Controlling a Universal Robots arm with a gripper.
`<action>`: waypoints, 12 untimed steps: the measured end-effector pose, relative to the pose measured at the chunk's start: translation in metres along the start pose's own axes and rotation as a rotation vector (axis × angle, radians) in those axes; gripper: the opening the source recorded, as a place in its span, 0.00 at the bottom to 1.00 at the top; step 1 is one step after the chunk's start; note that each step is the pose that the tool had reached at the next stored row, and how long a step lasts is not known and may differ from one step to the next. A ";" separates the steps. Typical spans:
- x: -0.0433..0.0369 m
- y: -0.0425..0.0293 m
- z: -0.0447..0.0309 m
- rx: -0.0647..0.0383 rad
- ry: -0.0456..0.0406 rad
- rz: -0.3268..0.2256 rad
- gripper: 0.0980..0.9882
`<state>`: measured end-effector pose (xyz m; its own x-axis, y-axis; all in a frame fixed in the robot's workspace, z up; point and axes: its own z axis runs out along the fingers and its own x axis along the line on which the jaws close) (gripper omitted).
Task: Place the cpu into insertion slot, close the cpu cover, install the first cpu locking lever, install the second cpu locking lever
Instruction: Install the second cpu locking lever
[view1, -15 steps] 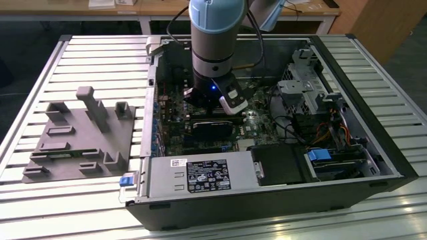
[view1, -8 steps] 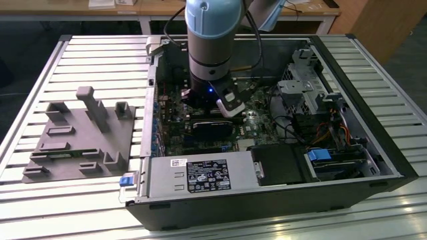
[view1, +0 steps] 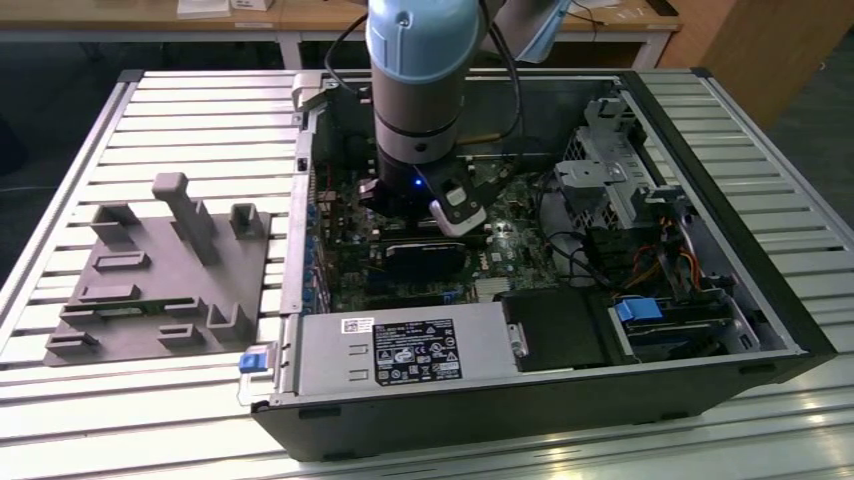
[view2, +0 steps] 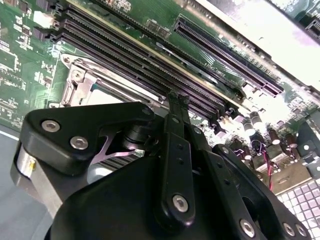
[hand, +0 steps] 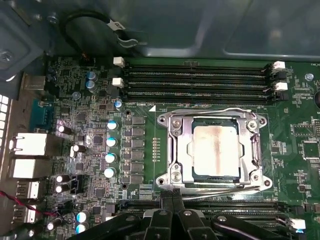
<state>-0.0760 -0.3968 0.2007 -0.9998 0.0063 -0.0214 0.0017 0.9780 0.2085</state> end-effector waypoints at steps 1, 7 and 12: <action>0.0001 0.0000 0.0003 -0.001 0.0000 0.000 0.01; 0.0011 0.0014 0.0023 -0.005 0.0001 0.000 0.01; 0.0023 0.0031 0.0042 -0.009 0.0000 0.000 0.01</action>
<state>-0.0782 -0.3928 0.1972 -0.9998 0.0065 -0.0213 0.0017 0.9760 0.2176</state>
